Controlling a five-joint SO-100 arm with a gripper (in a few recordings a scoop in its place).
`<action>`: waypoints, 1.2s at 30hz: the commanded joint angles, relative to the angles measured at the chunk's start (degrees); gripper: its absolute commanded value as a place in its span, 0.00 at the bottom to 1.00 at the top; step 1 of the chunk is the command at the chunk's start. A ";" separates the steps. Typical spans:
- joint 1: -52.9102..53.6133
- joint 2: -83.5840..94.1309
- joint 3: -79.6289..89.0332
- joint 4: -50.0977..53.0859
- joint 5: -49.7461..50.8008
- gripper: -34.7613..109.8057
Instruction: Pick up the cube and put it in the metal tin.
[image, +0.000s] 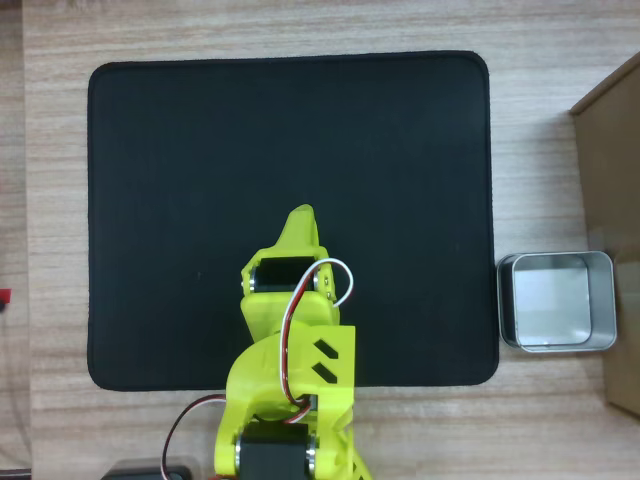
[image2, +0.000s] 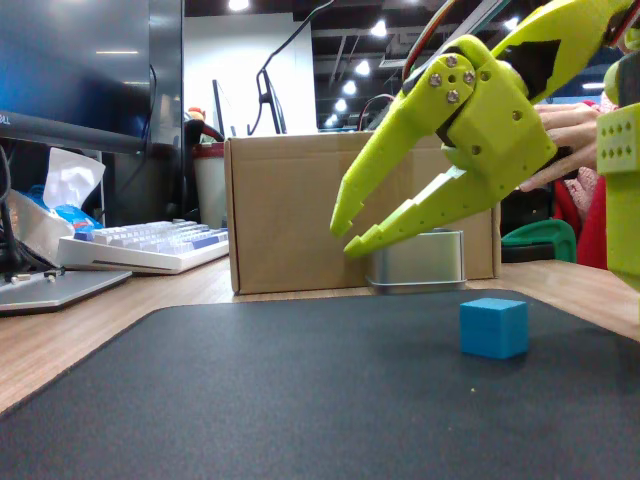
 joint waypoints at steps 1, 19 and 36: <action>-1.41 1.23 0.53 0.70 -1.76 0.24; -2.64 1.14 -24.35 20.48 -14.59 0.29; -19.34 -2.37 -22.06 29.27 -15.82 0.32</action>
